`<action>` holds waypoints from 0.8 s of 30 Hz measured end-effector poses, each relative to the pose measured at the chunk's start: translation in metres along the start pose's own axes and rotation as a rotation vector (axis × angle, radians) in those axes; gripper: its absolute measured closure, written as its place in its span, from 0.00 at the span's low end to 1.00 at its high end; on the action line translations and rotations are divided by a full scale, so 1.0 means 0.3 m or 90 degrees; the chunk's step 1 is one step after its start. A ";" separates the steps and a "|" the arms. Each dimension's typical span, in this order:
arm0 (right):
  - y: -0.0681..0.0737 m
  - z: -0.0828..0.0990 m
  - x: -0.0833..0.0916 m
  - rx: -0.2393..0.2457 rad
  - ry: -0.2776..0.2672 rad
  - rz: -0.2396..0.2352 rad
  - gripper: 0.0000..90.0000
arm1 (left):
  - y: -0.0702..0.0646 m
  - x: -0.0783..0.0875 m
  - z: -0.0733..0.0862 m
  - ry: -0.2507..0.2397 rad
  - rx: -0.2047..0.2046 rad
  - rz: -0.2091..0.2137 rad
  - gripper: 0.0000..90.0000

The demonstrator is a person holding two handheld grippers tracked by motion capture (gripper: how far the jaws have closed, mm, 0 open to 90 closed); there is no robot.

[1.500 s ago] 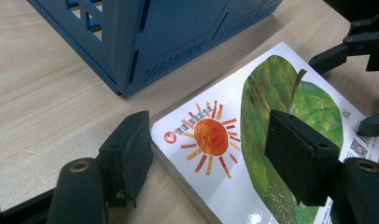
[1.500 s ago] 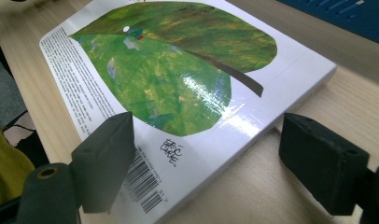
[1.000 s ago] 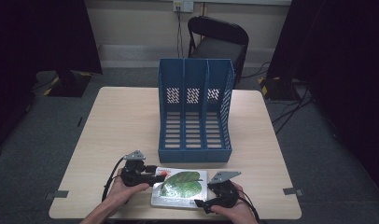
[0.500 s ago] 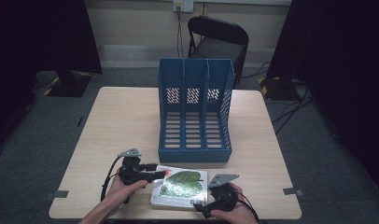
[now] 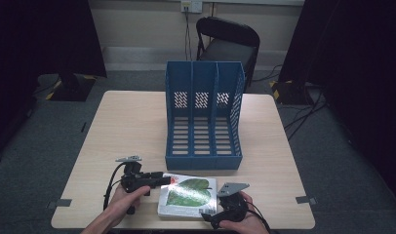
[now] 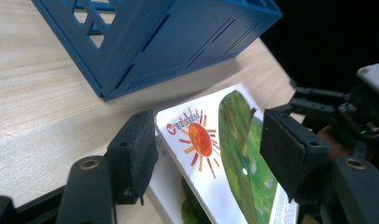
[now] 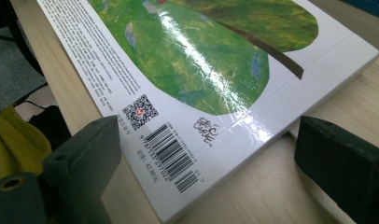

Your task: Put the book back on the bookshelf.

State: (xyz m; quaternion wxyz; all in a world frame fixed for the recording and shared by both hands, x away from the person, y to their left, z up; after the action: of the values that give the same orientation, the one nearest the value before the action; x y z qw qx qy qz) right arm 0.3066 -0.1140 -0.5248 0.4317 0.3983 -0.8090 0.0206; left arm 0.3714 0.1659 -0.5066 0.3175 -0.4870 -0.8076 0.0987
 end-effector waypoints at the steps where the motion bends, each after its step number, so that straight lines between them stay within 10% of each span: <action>1: 0.000 0.000 0.000 0.000 0.000 0.000 0.07 | 0.000 0.001 -0.001 -0.003 0.005 0.002 0.41; 14: 0.001 -0.001 0.002 -0.008 0.003 -0.002 0.07 | 0.002 0.005 -0.009 -0.038 0.028 0.027 0.40; 18: -0.001 -0.003 0.003 -0.014 0.005 -0.006 0.07 | -0.008 0.002 -0.010 -0.041 0.039 0.076 0.43; 20: 0.001 -0.006 0.001 -0.025 0.003 -0.027 0.07 | -0.038 -0.022 -0.003 -0.013 0.019 0.093 0.50; 22: 0.011 -0.005 -0.005 -0.008 0.005 -0.021 0.07 | -0.077 -0.046 -0.010 0.027 -0.066 0.036 0.48; 24: 0.013 -0.004 -0.005 -0.006 0.004 -0.022 0.07 | -0.082 -0.050 -0.008 0.033 -0.058 0.055 0.48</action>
State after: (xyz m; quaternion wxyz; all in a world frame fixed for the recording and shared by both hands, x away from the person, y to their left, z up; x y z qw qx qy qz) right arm 0.3054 -0.1100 -0.5240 0.4366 0.4104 -0.8005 0.0106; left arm 0.3600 0.1404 -0.4995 0.3112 -0.5380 -0.7808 0.0632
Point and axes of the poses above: each handheld gripper's, and its own axes: x roughly backward along the jaws, z roughly out of its underside, y roughly to its left, the point moved 4 cm from there along -x, roughly forward along the jaws, and after that the axes turned 12 degrees about -x, right-handed, at the moved point
